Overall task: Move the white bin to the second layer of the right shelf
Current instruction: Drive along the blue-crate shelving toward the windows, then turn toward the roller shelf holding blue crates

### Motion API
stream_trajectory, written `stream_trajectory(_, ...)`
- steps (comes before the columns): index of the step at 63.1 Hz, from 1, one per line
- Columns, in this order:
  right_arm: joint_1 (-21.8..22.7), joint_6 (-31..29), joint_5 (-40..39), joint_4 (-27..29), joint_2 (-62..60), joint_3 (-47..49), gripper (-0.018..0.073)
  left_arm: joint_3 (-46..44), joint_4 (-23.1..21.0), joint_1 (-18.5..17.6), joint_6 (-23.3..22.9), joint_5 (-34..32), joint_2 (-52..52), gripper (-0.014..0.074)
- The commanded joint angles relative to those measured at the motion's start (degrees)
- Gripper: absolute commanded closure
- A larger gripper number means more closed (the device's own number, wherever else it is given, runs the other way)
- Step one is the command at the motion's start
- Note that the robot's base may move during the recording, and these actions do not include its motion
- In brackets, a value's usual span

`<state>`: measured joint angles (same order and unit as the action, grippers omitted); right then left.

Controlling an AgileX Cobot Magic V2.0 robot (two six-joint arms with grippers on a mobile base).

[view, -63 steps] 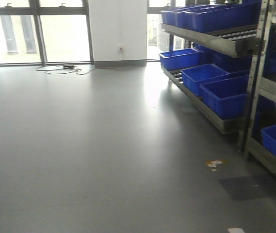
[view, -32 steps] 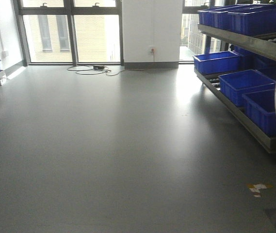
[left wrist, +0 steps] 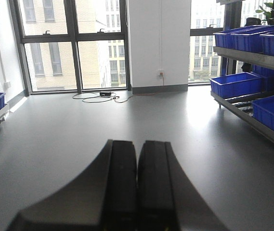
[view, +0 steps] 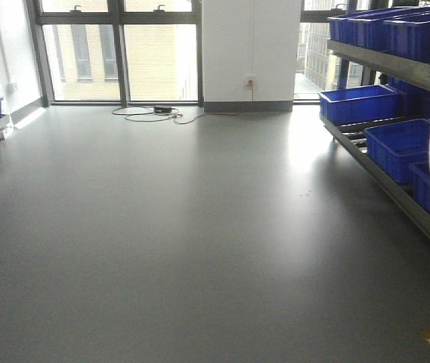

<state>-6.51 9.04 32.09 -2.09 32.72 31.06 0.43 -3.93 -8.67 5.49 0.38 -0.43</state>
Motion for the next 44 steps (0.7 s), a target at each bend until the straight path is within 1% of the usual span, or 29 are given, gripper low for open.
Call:
stream_trajectory(1,0.29,0.01,-5.14,0.12,0.31,1.97,0.0504,1.9,-0.29,-0.13,-0.43,-4.91,-0.76,0.0512)
stream_trajectory(44,0.29,0.01,-5.14,0.12,0.31,1.97,0.0504,1.9,-0.29,-0.13,-0.43,-4.91,-0.76,0.0512)
